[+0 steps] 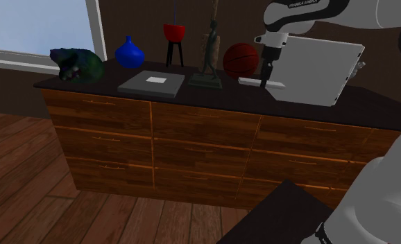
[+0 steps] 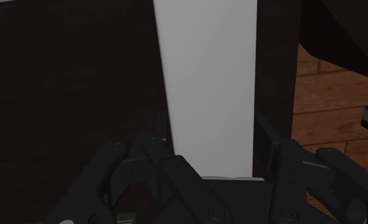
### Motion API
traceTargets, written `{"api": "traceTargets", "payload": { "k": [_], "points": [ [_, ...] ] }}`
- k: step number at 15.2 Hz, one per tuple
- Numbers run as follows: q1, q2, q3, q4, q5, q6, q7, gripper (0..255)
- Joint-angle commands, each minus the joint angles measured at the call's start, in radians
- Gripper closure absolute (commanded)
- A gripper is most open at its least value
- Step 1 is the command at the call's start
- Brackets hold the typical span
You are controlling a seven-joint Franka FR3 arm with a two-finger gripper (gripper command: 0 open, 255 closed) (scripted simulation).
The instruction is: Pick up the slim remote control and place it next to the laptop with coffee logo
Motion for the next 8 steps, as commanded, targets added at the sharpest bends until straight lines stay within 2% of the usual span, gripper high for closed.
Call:
{"api": "traceTargets", "payload": {
  "k": [1, 8],
  "points": [
    [0.0, -0.002, 0.001, 0.013, -0.001, -0.015, 0.001, 255],
    [0.064, 0.109, 0.065, 0.137, 0.042, -0.038, 0.124, 255]
  ]
}}
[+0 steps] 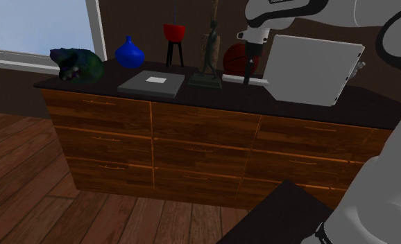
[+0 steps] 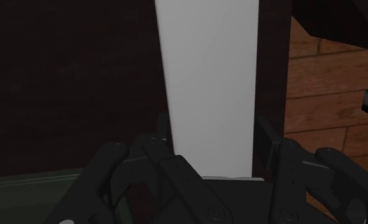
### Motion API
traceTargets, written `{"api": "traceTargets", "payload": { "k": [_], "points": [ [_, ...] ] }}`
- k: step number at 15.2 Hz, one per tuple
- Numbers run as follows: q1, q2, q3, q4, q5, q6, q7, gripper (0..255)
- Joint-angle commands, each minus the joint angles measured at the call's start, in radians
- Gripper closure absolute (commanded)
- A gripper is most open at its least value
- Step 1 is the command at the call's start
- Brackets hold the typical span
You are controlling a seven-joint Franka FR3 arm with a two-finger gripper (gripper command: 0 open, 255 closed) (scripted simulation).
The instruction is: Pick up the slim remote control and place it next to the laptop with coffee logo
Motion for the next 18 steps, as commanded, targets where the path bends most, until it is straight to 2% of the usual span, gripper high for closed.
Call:
{"api": "traceTargets", "payload": {
  "k": [1, 9, 14, 18],
  "points": [
    [0.017, 0.033, 0.016, 0.038, 0.011, -0.007, 0.034, 255],
    [0.073, 0.227, 0.073, 0.292, 0.064, -0.076, 0.155, 255],
    [0.091, 0.404, 0.104, 0.553, 0.101, -0.164, 0.227, 255],
    [0.101, 0.38, 0.104, 0.461, 0.095, -0.096, 0.228, 255]
  ]
}}
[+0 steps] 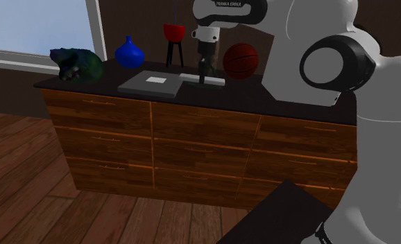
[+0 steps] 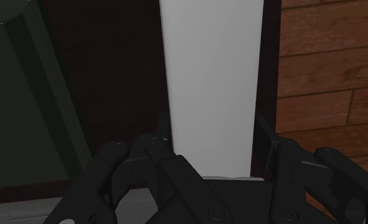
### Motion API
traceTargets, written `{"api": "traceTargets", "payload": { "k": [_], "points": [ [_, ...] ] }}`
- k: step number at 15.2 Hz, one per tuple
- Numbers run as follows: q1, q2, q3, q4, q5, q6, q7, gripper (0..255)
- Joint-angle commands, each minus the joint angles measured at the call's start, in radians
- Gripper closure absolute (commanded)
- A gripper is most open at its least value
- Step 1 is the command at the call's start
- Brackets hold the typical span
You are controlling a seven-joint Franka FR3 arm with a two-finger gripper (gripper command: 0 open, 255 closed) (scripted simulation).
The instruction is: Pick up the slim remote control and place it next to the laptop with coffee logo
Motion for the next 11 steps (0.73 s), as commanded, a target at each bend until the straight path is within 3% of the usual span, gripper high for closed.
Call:
{"api": "traceTargets", "payload": {
  "k": [1, 11],
  "points": [
    [0.005, -0.012, 0.0, -0.045, -0.003, 0.034, 0.001, 255],
    [0.019, -0.036, 0.001, -0.215, -0.008, 0.18, 0.001, 255]
  ]
}}
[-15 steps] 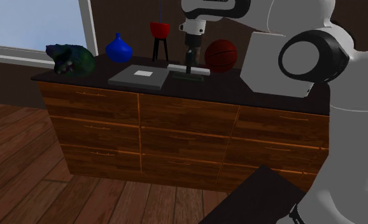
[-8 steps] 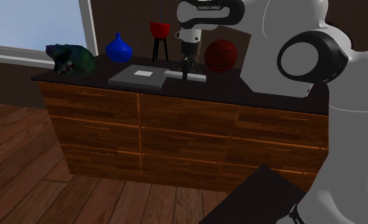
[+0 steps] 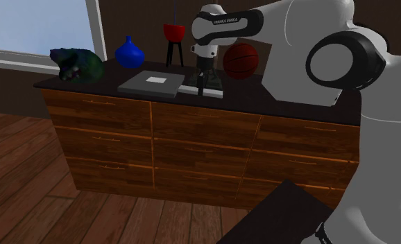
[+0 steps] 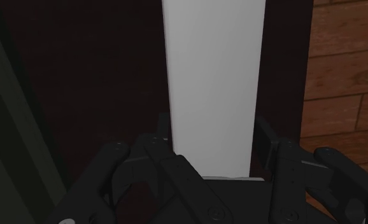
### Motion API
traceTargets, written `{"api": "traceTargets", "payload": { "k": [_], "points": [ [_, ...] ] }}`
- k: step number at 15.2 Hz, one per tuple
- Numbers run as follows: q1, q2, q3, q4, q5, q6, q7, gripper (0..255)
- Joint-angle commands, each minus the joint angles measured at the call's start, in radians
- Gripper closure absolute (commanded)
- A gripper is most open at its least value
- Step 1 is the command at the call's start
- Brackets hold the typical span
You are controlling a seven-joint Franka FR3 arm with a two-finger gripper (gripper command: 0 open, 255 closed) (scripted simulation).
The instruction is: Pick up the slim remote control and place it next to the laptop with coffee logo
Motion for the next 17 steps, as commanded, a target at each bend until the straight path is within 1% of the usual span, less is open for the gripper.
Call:
{"api": "traceTargets", "payload": {
  "k": [1, 7, 8, 13, 17],
  "points": [
    [0.001, 0.0, 0.0, -0.011, 0.0, 0.012, 0.0, 255],
    [0.001, 0.0, 0.0, -0.011, 0.0, 0.012, 0.0, 255],
    [0.001, 0.0, 0.0, -0.011, 0.0, 0.012, 0.0, 0],
    [0.001, 0.0, 0.0, -0.011, 0.0, 0.012, 0.0, 0],
    [-0.011, 0.019, -0.001, 0.146, 0.004, -0.126, 0.002, 0]
  ]
}}
